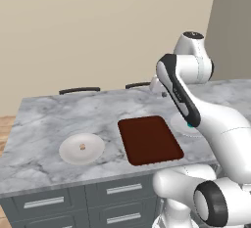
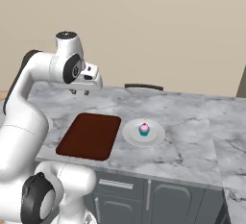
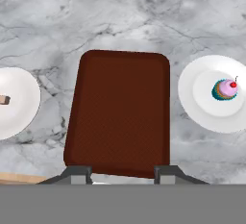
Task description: Move the dessert items from the plates to the tray.
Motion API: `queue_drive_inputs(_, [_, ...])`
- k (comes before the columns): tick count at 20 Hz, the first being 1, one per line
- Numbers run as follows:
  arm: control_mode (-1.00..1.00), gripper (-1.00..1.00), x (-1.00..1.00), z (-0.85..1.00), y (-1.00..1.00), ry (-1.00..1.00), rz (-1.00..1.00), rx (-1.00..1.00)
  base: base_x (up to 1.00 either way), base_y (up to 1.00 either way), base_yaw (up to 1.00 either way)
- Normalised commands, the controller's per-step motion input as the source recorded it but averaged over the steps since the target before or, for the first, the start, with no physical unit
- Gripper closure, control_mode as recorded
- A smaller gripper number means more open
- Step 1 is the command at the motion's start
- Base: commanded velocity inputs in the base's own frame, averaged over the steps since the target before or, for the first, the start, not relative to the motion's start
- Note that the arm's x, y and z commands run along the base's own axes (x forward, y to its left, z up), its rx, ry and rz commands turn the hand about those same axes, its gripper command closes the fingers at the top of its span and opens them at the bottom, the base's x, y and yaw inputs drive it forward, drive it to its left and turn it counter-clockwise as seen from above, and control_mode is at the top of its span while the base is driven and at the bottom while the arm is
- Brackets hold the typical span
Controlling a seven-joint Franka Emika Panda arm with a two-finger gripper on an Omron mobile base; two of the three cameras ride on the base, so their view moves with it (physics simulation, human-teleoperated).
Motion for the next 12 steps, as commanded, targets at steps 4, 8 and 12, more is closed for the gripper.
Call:
queue_drive_inputs(4, [-1.00, -1.00, 0.05, -0.15, 0.00, 0.00, 0.00, -0.04, 0.00, 0.00, 0.00])
queue_drive_inputs(8, [-1.00, -1.00, 0.00, -0.40, 0.01, 0.02, 0.00, -0.08, 0.00, 0.00, 0.00])
queue_drive_inputs(12, [-1.00, -1.00, 0.00, -0.35, -0.39, 0.00, 0.00, -0.05, 0.00, 0.00, 0.00])
